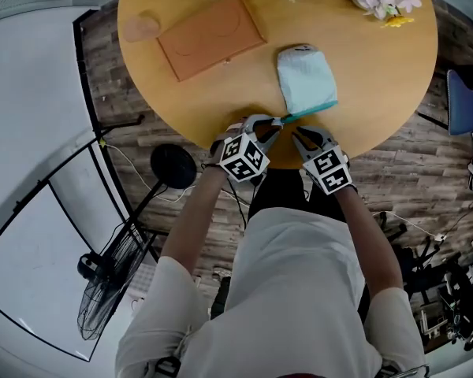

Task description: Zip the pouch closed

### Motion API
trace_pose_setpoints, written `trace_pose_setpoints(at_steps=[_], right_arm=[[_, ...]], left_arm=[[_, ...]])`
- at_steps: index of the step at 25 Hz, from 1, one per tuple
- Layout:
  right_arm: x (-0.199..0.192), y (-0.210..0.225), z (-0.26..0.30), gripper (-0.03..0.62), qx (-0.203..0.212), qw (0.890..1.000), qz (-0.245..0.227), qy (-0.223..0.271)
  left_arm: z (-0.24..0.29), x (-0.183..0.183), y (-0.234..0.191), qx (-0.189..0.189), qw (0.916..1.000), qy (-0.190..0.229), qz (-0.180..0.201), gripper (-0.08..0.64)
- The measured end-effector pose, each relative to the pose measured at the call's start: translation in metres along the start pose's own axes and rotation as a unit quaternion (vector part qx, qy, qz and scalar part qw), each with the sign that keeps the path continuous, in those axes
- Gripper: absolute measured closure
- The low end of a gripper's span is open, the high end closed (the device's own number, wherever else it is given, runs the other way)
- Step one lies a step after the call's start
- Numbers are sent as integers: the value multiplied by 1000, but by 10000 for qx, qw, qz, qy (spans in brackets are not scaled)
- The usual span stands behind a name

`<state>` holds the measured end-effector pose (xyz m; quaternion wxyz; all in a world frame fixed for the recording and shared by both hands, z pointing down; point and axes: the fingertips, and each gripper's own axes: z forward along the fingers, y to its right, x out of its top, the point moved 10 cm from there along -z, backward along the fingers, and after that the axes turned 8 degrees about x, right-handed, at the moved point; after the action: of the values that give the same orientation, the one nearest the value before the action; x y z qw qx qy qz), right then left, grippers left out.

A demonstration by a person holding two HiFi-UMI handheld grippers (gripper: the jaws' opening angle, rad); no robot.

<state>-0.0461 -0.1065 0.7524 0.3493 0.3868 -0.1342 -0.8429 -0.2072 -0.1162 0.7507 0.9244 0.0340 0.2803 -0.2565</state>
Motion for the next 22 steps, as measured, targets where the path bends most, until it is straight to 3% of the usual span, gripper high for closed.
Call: trace_pose_setpoints(at_steps=[5,9,22], right_arm=[[-2,-3,15,528,17,9997,169,-152],[2,-3,24,520,-1,9997,245,-88],[4,1,32,509,-311,9990,321,-39]], left_arm=[[10,-4,-3,12,9999,-110,69,466],[11,-3,-10,6,10000,-62,-65,519],[4,-6,-11,-255,9987,135,-424,531]])
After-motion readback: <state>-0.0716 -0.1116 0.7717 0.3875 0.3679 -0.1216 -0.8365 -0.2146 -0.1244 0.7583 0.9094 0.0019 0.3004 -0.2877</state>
